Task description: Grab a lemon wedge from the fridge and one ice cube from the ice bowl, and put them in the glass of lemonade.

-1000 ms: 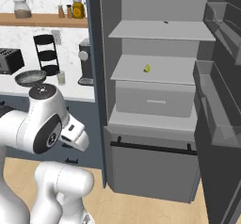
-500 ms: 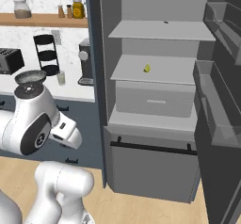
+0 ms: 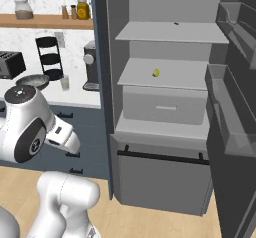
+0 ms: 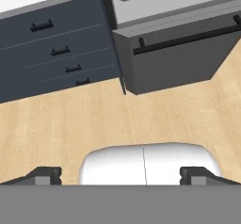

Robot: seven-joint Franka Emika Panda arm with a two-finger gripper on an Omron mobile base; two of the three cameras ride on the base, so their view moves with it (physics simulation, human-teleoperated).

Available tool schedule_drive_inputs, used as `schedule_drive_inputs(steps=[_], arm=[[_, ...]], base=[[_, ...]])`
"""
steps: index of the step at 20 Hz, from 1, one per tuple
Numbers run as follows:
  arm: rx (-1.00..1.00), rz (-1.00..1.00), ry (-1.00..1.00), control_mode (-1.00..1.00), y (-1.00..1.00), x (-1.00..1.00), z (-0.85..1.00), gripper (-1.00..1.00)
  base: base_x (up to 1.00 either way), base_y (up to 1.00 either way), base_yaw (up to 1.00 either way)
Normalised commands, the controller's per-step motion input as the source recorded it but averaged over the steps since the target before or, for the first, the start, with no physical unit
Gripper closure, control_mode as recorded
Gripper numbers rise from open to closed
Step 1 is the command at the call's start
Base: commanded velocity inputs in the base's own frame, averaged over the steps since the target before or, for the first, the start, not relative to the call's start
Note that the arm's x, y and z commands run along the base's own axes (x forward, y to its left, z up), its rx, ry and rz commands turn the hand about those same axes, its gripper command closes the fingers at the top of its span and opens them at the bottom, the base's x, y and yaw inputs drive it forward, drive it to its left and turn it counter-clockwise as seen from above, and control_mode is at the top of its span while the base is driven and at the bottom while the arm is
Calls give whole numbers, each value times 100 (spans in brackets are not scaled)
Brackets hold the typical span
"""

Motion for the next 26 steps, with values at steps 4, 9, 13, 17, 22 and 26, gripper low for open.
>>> schedule_drive_inputs(steps=[4,9,13,17,22,26], arm=[[0,0,0,100,0,0,0,-100],[0,0,0,100,0,0,0,-100],[0,0,0,100,0,0,0,-100],[0,0,0,100,0,0,0,-100],[0,0,0,100,0,0,0,-100],[0,0,0,100,0,0,0,-100]], base=[[-6,-15,0],[-2,-66,-3],[0,-86,-3],[9,-19,2],[54,0,7],[80,-13,4]])
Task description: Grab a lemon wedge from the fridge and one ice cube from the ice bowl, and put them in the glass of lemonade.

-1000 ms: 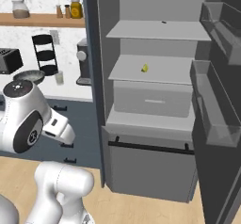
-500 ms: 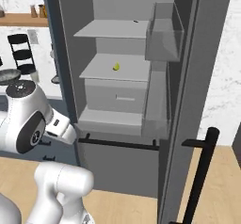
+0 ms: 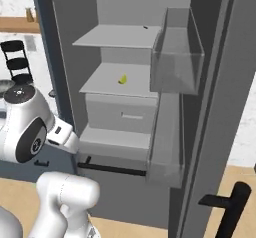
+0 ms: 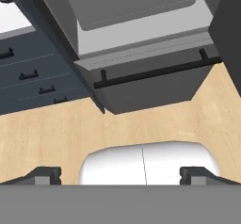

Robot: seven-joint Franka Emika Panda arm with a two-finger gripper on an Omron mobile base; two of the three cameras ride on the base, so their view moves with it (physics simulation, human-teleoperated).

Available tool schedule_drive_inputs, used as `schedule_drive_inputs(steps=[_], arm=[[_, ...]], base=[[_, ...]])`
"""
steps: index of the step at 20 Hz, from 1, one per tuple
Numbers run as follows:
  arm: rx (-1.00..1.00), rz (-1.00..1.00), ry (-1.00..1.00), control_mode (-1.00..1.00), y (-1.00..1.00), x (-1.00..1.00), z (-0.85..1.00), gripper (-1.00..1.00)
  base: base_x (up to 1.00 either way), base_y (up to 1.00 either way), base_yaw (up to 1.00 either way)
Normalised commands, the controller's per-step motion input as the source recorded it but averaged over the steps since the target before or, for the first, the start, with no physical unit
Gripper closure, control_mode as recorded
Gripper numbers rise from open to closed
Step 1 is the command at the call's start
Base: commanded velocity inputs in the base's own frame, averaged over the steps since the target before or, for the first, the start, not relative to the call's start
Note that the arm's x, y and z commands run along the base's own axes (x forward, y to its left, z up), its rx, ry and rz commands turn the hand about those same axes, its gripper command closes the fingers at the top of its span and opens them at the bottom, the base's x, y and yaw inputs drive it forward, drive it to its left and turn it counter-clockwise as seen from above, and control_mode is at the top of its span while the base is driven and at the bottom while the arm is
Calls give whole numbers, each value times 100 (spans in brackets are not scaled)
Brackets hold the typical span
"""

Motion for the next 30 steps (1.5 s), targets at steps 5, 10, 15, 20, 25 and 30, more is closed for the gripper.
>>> schedule_drive_inputs(steps=[5,10,15,20,25,30], arm=[[0,0,0,100,0,0,0,-100],[0,0,0,100,0,0,0,-100],[0,1,-2,-100,-5,7,-2,-100],[0,7,-15,-100,-28,50,-18,-100],[0,5,-17,-100,-27,60,-11,-100],[-1,1,-11,-100,-1,52,-1,-100]], base=[[81,-23,6],[65,-21,8],[36,-16,6],[0,0,0],[0,0,0],[0,0,0]])
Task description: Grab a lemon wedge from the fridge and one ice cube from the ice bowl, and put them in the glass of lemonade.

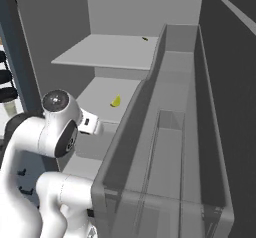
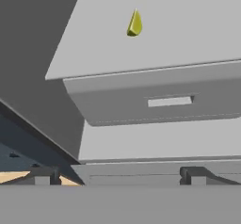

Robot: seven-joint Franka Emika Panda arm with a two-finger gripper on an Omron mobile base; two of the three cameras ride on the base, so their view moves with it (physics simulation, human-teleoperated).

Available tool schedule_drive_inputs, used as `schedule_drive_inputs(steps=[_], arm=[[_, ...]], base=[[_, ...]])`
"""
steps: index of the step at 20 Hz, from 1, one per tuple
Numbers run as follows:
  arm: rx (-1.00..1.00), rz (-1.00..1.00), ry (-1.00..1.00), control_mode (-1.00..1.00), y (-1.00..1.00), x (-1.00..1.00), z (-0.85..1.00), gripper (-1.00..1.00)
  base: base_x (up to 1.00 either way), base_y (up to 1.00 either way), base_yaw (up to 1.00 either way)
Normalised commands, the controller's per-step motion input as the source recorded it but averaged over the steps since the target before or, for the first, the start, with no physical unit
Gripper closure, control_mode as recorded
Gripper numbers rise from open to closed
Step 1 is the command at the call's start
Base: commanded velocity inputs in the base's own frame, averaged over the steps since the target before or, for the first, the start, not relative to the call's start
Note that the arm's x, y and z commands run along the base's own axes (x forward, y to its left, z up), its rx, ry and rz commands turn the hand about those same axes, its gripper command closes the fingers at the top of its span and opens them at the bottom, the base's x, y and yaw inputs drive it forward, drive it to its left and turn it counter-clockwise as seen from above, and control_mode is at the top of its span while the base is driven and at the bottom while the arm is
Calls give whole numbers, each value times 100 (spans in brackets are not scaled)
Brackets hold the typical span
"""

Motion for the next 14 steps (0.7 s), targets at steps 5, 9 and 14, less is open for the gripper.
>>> schedule_drive_inputs(steps=[5,9,14], arm=[[0,0,0,-100,-5,64,0,-100],[0,0,0,-100,-8,68,0,-100],[0,0,0,-100,-2,70,-8,-100]], base=[[0,0,0],[0,0,0],[0,0,0]])
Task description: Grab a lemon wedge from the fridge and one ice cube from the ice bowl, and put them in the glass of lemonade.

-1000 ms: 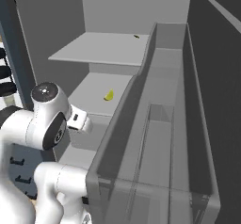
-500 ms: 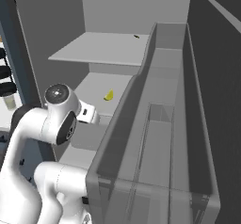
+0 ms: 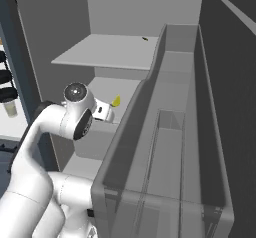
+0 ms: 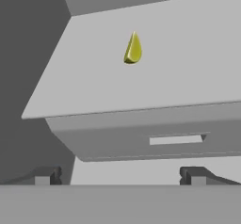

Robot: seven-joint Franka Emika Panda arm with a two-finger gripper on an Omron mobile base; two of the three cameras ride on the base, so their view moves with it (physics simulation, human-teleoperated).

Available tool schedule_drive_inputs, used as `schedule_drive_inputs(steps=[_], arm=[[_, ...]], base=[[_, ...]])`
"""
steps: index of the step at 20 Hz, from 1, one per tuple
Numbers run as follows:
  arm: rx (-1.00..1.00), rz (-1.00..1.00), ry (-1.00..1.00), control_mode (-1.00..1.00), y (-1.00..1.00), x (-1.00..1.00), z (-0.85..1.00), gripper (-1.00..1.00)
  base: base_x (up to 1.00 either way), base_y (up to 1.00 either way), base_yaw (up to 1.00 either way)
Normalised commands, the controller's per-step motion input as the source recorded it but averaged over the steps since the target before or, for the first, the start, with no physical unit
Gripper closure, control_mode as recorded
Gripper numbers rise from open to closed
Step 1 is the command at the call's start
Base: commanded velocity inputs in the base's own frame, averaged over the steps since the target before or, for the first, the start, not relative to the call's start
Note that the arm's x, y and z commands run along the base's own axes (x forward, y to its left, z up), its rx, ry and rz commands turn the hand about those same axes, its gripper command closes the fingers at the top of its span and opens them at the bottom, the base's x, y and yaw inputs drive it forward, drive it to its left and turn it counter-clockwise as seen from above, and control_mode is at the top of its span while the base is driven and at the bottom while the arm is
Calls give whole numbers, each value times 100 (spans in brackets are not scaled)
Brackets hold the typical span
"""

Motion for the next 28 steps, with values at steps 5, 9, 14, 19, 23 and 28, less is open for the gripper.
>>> schedule_drive_inputs(steps=[5,9,14,19,23,28], arm=[[0,0,0,-100,0,68,-15,-100],[0,0,0,-100,0,60,-3,-100],[0,0,0,-100,0,55,0,-100],[0,0,0,-100,-3,48,-1,-100],[0,0,0,-100,-15,24,-11,-100],[0,0,0,-100,-14,22,-22,-100]], base=[[0,0,0],[0,0,0],[0,0,0],[0,0,0],[0,0,0],[0,0,0]])
